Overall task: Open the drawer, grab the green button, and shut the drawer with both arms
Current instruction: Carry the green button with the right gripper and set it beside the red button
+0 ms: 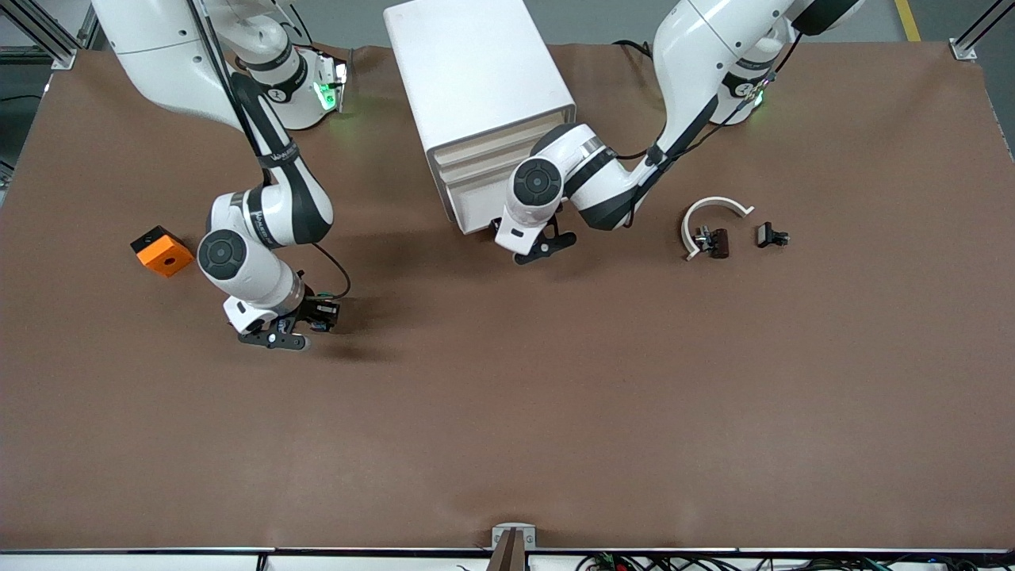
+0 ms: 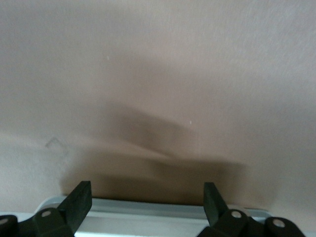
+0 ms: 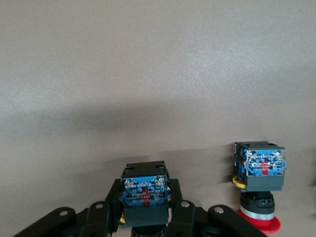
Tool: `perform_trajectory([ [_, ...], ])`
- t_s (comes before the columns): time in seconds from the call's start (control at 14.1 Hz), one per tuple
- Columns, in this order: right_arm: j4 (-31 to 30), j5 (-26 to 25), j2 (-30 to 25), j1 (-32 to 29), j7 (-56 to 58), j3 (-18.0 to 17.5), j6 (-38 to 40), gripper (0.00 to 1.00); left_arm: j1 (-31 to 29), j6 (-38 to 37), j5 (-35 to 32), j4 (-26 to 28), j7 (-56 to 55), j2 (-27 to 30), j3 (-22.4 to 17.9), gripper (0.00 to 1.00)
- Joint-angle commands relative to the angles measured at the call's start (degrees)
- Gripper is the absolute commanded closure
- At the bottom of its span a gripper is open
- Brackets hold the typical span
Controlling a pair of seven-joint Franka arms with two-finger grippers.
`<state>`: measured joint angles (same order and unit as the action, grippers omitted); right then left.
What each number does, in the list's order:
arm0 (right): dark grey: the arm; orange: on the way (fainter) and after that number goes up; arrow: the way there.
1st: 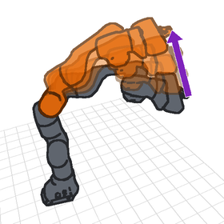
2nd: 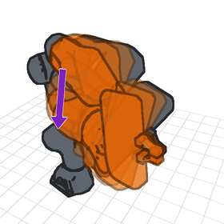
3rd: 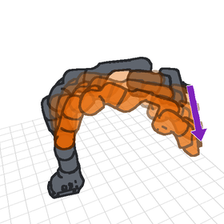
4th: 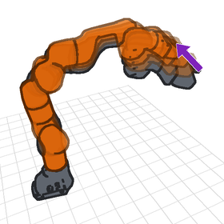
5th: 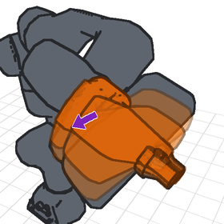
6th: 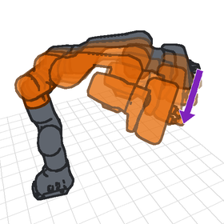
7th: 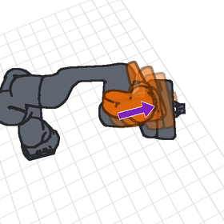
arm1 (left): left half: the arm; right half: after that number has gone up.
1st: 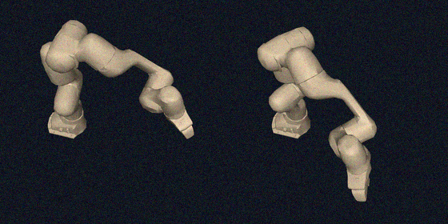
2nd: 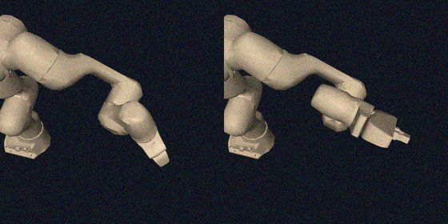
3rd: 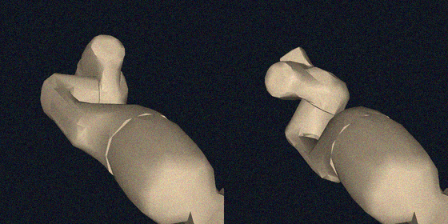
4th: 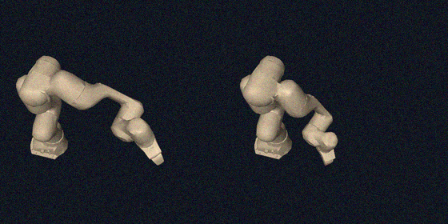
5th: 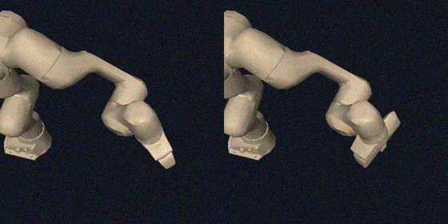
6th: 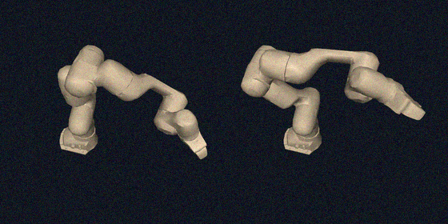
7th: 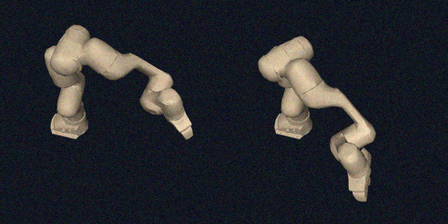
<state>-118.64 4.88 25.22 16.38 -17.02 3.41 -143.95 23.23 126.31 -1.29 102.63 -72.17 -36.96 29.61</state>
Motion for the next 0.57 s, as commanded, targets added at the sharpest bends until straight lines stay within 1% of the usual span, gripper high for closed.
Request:
perform_trajectory([
  [0.0, 0.1, 0.3, 1.2, -1.0, 0.7, -0.8, -1.2, 1.0, 0.0, -1.3, 3.1, -1.6, -0.5, -1.5, 1.1, 0.0],
  [0.21, 0.1, 0.4, 1.9, -1.2, 0.7, -0.9, -1.4, 1.0, 0.0, -1.3, 5.8, -2.0, -0.5, -1.9, 2.1, 0.0],
  [0.5, 0.1, 0.4, 2.8, -1.1, 0.4, -0.8, -2.4, 1.0, 0.7, -1.3, 7.1, -3.1, -2.5, -3.5, 3.0, 0.0],
])
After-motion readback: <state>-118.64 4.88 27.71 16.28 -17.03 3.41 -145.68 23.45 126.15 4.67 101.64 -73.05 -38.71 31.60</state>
